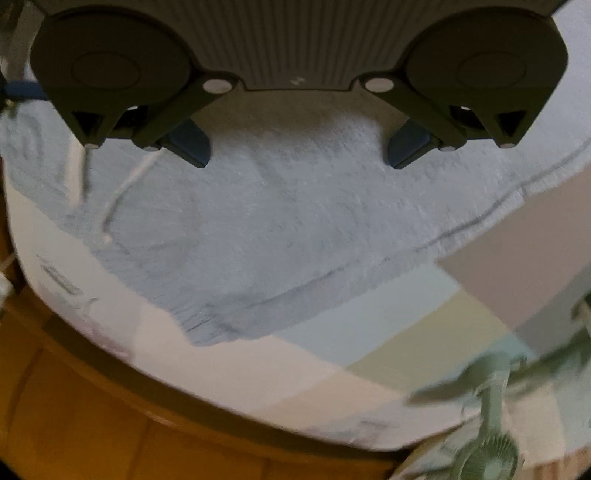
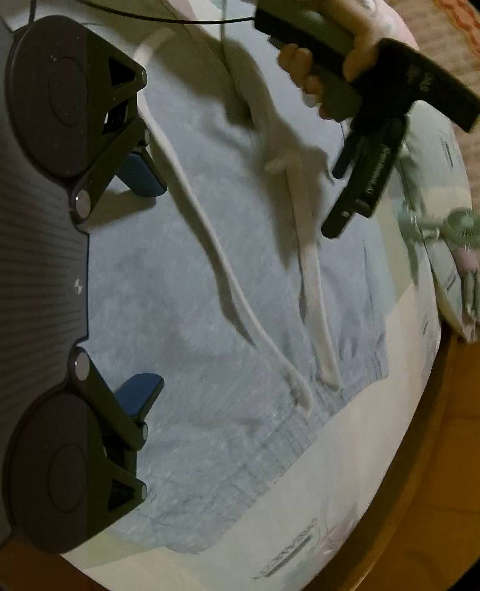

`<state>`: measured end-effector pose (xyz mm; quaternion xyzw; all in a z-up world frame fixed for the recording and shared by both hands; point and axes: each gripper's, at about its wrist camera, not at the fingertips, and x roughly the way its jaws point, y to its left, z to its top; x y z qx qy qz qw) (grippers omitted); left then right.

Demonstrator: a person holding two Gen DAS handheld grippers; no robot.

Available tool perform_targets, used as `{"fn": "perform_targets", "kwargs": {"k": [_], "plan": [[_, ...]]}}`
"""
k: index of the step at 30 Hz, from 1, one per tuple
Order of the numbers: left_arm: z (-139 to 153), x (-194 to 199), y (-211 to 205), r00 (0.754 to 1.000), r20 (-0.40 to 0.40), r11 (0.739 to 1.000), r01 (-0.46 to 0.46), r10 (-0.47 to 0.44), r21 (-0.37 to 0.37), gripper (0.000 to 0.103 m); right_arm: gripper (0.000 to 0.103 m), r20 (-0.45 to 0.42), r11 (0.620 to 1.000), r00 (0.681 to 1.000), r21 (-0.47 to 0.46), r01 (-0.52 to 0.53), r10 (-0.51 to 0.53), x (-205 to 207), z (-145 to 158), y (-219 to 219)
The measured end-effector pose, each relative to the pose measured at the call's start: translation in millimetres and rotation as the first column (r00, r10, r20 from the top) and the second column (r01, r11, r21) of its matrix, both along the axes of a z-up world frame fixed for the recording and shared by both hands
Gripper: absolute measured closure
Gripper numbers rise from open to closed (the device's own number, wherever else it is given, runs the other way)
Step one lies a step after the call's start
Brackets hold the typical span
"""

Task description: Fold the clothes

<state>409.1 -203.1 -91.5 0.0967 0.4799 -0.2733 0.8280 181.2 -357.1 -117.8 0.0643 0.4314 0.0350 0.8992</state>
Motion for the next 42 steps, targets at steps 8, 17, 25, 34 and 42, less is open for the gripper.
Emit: {"fn": "perform_targets", "kwargs": {"k": [8,17,25,34,42], "plan": [[-2.8,21.2,6.3,0.991,0.024,0.989,-0.134,0.132,0.058,0.001,0.0,0.002,1.0,1.0,0.029,-0.003,0.003,-4.8,-1.2,-5.4],[31.9,6.0,-30.7,0.993,-0.12,0.989,-0.04,0.023,-0.143,0.001,0.0,-0.025,0.992,0.999,-0.113,-0.047,0.044,-3.6,-7.5,12.6],[-1.7,33.3,-88.8,0.969,-0.245,0.977,-0.021,-0.032,-0.21,0.001,0.0,-0.023,0.99,0.998,-0.12,-0.068,0.066,-6.2,-8.0,11.4],[-4.2,83.0,-113.2,0.98,-0.187,0.962,-0.107,0.061,-0.25,0.001,0.0,-0.011,0.989,0.996,-0.119,-0.093,0.092,-11.0,-2.3,8.1],[29.5,50.4,-96.0,0.98,-0.184,0.962,0.016,-0.069,-0.274,0.001,0.0,0.082,0.985,0.992,-0.148,-0.084,0.097,-7.5,19.7,-6.5]]}}
